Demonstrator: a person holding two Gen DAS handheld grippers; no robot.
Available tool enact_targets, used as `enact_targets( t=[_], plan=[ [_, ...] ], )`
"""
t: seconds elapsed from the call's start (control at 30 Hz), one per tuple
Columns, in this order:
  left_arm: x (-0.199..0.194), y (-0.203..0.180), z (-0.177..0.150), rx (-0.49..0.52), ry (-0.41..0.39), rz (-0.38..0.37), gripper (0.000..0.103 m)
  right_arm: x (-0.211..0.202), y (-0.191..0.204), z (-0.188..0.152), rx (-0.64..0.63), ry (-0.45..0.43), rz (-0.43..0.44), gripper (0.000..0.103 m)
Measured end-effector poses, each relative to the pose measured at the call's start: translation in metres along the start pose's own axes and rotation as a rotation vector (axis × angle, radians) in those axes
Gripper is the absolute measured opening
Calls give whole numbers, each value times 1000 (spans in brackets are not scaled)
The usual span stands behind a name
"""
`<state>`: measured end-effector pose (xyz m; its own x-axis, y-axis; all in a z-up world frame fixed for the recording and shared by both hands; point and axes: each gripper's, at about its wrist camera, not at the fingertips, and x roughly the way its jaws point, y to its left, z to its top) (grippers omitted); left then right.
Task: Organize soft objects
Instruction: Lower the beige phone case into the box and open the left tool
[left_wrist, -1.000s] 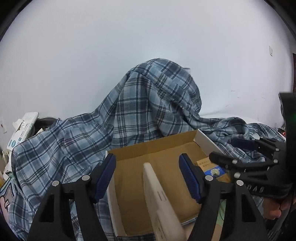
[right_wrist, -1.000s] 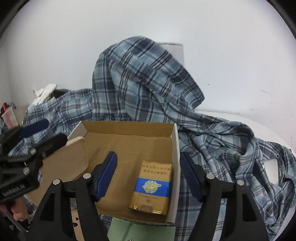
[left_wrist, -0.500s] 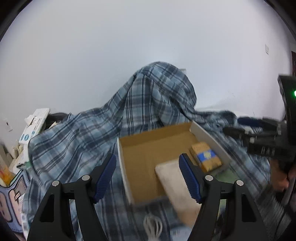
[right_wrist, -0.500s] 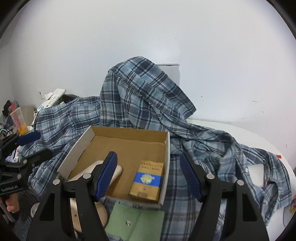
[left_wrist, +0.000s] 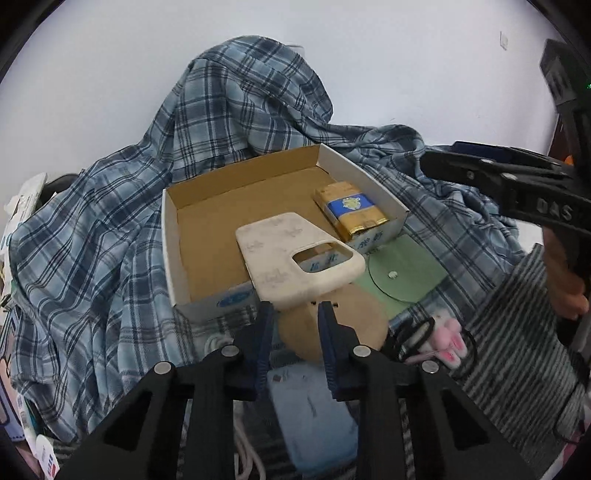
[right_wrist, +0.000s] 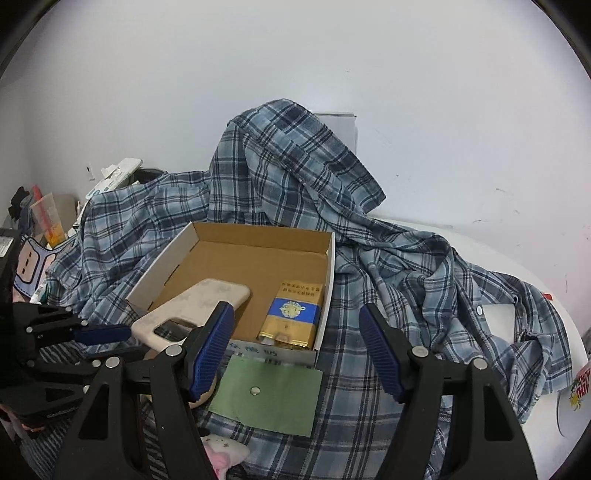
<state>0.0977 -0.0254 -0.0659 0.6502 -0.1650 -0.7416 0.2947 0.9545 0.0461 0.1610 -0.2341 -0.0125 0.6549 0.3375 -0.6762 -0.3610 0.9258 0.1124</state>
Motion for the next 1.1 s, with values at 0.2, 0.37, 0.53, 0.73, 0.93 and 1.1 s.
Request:
enact_targets(
  t=[0.2, 0.37, 0.53, 0.73, 0.93, 1.1],
  plan=[
    [22, -2, 21, 3, 1, 31, 26, 12, -7, -1, 17, 21, -15, 69],
    [44, 4, 38, 10, 20, 38, 26, 19, -15, -3, 46, 26, -9, 69],
    [62, 6, 52, 25, 34, 50, 26, 24, -19, -7, 59, 32, -7, 69],
    [60, 19, 59, -41, -11, 29, 26, 18, -24, -5, 75, 30, -16, 69],
    [4, 22, 54, -73, -148, 31, 26, -10, -16, 7, 75, -18, -20, 69],
    [-47, 19, 43, -99, -256, 39, 34, -40, -2, 14, 54, -76, -29, 69]
  ],
)
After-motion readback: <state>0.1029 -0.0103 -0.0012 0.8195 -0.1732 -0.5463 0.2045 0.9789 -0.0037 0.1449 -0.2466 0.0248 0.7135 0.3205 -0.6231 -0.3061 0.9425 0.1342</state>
